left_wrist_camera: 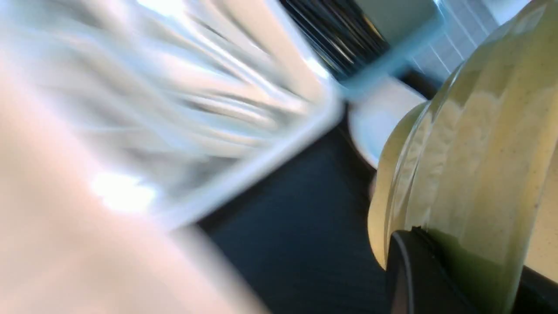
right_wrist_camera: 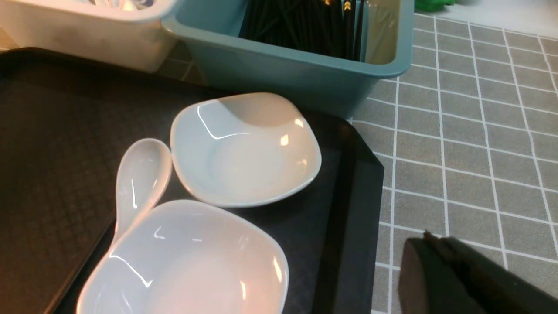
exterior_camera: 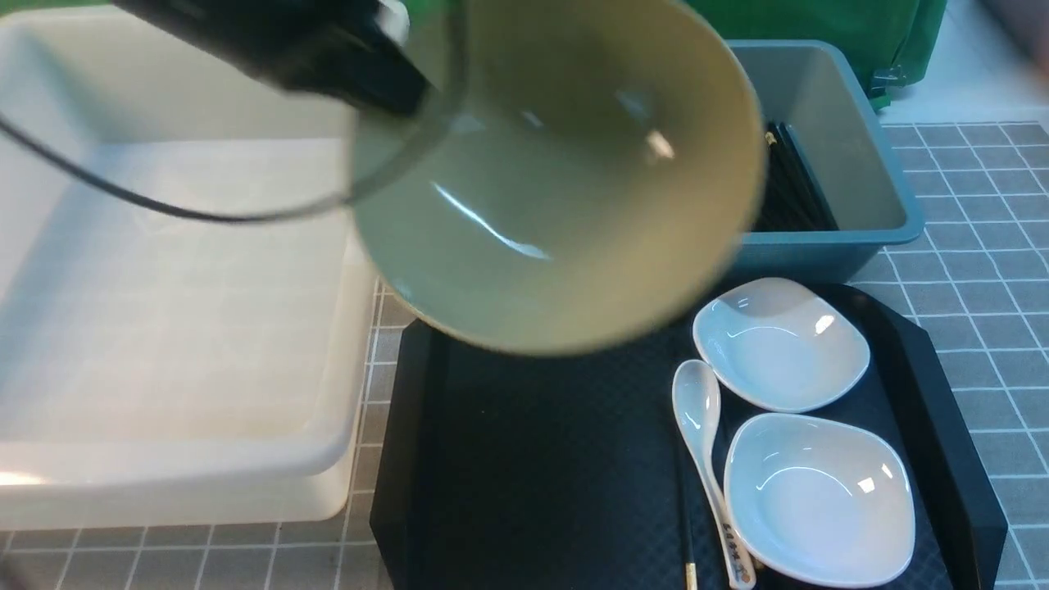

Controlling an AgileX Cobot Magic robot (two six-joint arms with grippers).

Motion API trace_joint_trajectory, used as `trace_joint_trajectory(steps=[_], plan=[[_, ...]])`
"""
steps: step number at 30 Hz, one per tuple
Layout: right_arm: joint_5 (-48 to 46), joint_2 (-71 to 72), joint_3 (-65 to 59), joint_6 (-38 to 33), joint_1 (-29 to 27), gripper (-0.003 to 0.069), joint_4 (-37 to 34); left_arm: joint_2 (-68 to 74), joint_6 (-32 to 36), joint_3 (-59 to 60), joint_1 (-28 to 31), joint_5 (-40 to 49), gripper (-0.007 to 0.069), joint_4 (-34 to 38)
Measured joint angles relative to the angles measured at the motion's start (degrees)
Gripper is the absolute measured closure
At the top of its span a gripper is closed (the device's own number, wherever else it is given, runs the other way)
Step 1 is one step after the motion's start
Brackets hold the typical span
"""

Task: On grey table put chopsticks spoon bowls plates into blue grey white boxes.
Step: 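Place the tan bowl onto the bowl stack in the left bin with the left gripper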

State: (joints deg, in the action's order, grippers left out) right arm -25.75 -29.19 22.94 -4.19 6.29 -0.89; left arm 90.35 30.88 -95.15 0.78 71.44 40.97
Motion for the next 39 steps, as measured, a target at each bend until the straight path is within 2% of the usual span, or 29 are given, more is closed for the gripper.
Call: trace_joint_trajectory(steps=[2, 3, 6, 10, 15, 19, 21, 23, 27, 30, 33, 38, 39], plan=[[0.0, 0.0, 0.0, 0.0, 0.0, 0.0622, 0.0, -2.4, -1.2, 0.0, 5.4, 0.1, 0.0621, -2.4], [0.0, 0.0, 0.0, 0.0, 0.0, 0.0622, 0.0, -3.9, -4.5, 0.0, 11.6, -0.2, 0.0622, -7.5], [0.0, 0.0, 0.0, 0.0, 0.0, 0.0622, -0.1, -3.8, -10.8, 1.9, 21.7, -2.9, 0.0622, -15.5], [0.1, 0.0, 0.0, 0.0, 0.0, 0.0622, -0.6, -1.0, -15.5, 8.4, 27.5, -8.4, 0.0620, -22.5], [0.1, 0.0, 0.0, 0.0, 0.0, 0.0622, -0.6, 2.3, -16.5, 15.5, 26.7, -13.4, 0.0603, -25.8], [0.1, 0.0, 0.0, 0.0, 0.0, 0.0622, -0.6, 4.0, -16.9, 19.2, 24.9, -18.0, 0.0543, -28.2], [0.2, 0.0, 0.0, 0.0, 0.0, 0.0622, -0.6, 4.4, -17.3, 20.2, 24.1, -19.0, 0.0430, -30.2], [0.2, 0.0, 0.0, 0.0, 0.0, 0.0622, -0.6, 4.4, -17.9, 20.1, 23.8, -18.5, 0.0381, -31.1], [0.2, 0.0, 0.0, 0.0, 0.0, 0.0620, -0.7, 2.3, -25.3, 15.6, 23.6, -13.3, 0.0172, -38.1], [0.2, 0.0, -0.3, 0.0, 0.0, 0.0618, -0.7, -0.1, -30.4, 13.2, 23.6, -12.5, 0.0115, -39.5], [1.0, 0.0, -1.4, 0.2, 0.0, 0.0617, -0.9, -1.1, -30.0, 13.4, 23.6, -12.5, 0.0135, -35.2], [1.6, 0.0, -2.3, 2.0, 0.0, 0.0615, -2.9, 2.6, -24.6, 17.7, 22.3, -15.7, 0.0307, -29.2], [1.2, 0.0, -2.3, 1.9, 0.2, 0.0615, -3.6, 4.4, -24.1, 18.9, 21.9, -16.2, 0.0372, -28.6]])
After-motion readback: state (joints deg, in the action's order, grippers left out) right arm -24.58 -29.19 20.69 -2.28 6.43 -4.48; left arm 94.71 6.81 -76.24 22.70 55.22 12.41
